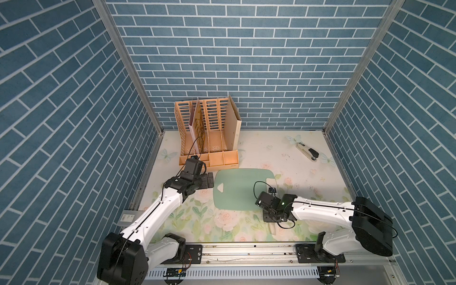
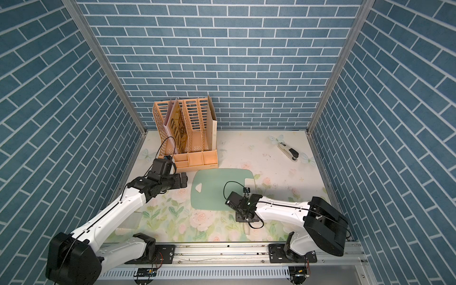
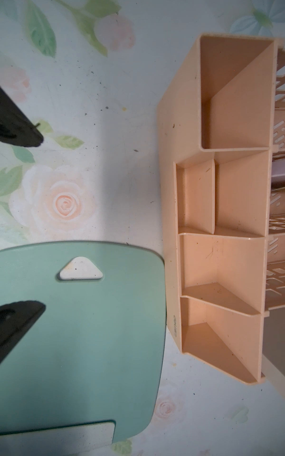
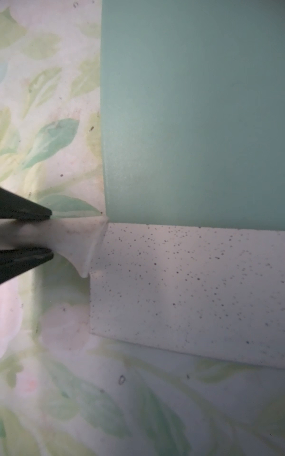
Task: Align the knife with the edge of the cutting board
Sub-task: Place the knife at the edge of the cutting board.
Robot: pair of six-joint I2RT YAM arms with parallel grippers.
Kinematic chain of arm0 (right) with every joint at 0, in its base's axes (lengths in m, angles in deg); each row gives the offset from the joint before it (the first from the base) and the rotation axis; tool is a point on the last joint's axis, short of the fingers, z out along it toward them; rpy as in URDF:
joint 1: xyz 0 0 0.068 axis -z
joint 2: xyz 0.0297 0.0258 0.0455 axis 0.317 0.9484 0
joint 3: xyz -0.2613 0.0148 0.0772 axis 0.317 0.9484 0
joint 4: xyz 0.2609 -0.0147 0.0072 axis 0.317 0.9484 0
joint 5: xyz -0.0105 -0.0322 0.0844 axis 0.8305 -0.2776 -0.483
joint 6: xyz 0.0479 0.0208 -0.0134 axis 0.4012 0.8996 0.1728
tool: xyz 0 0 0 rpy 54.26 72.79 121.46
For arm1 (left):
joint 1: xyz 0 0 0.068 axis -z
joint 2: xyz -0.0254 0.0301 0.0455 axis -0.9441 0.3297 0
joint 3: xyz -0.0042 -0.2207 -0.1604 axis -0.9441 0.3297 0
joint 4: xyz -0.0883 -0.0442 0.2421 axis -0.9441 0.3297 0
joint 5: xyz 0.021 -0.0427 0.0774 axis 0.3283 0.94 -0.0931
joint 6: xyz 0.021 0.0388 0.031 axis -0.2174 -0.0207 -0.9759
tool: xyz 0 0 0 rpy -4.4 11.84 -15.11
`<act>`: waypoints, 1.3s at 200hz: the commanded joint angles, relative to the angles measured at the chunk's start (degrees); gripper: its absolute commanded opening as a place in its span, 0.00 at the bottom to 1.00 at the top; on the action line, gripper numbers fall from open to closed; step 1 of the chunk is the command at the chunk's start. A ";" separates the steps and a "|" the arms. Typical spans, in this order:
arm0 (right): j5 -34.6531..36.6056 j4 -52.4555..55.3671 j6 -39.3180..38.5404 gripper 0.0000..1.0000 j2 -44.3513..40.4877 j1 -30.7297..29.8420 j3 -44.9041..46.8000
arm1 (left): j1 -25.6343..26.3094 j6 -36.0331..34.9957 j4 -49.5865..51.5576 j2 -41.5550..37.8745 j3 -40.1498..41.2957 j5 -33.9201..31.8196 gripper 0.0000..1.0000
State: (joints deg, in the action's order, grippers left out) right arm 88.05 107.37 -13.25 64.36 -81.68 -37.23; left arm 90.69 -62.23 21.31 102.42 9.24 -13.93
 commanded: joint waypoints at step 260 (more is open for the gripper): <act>0.24 0.88 -0.20 0.56 -1.85 0.27 0.97 | -0.34 -0.13 -0.43 0.49 0.73 -0.42 1.00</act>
State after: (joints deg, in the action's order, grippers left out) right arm 87.83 106.93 -13.27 64.12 -81.53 -36.83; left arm 90.69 -62.23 20.90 102.66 9.24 -13.93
